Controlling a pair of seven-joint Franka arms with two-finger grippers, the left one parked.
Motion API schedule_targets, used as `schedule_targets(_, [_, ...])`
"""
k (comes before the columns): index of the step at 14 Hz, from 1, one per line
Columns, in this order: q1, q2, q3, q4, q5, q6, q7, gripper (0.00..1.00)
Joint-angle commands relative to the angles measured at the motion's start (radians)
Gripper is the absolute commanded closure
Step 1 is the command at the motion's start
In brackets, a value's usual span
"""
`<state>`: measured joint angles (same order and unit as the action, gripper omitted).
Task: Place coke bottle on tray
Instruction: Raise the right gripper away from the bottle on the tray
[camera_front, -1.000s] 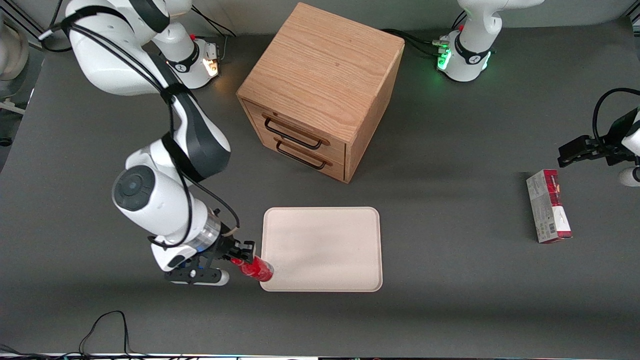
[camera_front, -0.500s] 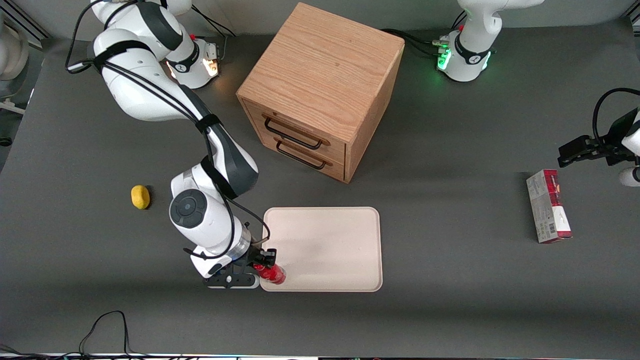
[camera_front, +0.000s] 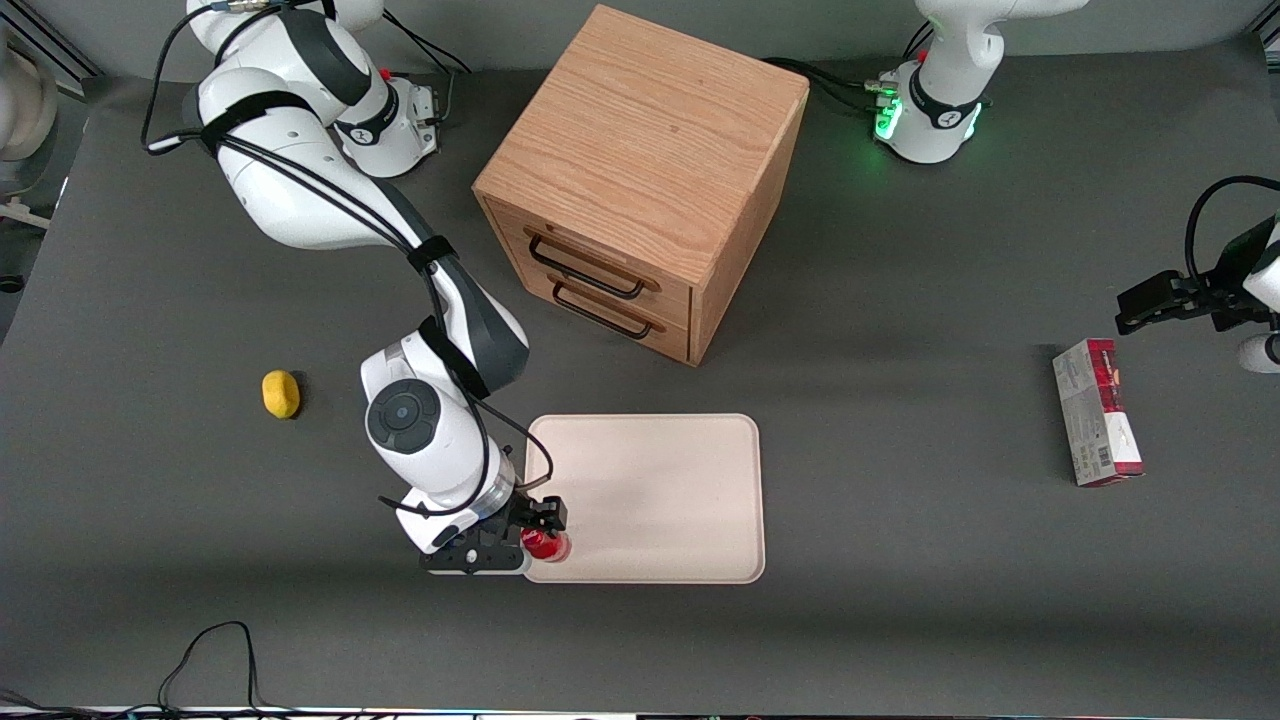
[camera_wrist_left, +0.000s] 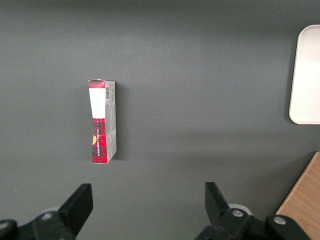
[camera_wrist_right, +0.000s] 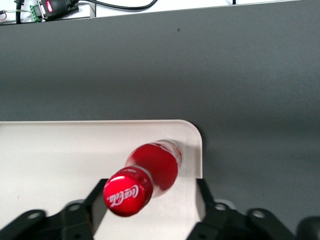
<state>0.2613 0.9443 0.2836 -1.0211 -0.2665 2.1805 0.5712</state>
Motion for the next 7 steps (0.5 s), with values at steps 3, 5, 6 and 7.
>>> schedule_targets(3, [0.032,-0.264,-0.064,-0.241,-0.016,-0.082,0.038,0.0])
schedule_targets(5, [0.029,-0.396,-0.101,-0.351,-0.001,-0.18,0.017,0.0])
schedule_targets(6, [0.029,-0.468,-0.124,-0.406,0.044,-0.229,-0.044,0.0])
schedule_targets(7, [0.03,-0.539,-0.179,-0.456,0.112,-0.275,-0.122,0.0])
